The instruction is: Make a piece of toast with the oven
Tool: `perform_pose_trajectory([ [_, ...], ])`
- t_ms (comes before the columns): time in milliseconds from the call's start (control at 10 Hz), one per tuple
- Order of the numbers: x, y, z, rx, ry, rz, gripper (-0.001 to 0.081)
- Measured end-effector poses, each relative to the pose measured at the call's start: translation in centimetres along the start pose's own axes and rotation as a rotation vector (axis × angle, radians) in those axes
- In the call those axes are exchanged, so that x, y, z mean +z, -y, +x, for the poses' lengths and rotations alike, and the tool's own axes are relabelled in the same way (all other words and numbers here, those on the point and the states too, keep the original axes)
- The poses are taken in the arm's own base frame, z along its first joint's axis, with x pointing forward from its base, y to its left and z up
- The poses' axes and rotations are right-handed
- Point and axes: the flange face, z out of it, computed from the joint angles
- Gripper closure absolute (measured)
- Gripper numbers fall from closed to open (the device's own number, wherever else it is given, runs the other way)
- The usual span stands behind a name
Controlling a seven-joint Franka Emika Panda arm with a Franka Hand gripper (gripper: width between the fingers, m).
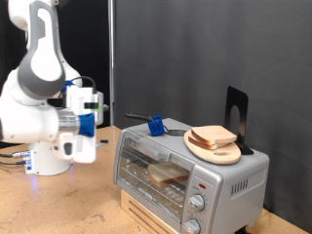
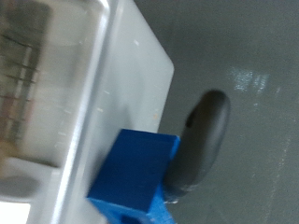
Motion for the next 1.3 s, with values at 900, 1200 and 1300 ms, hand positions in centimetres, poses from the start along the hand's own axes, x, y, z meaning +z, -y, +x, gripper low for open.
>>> perform_pose_trajectory([
  [900, -5.2, 1.9, 5.1, 0.105, -0.347, 0.197, -0.0002],
  [1200, -6.1, 3.2, 8.7, 0.118, -0.444, 0.24, -0.0002],
  [1300, -6.0, 3.2, 8.7, 0.118, -0.439, 0.237, -0.0002],
])
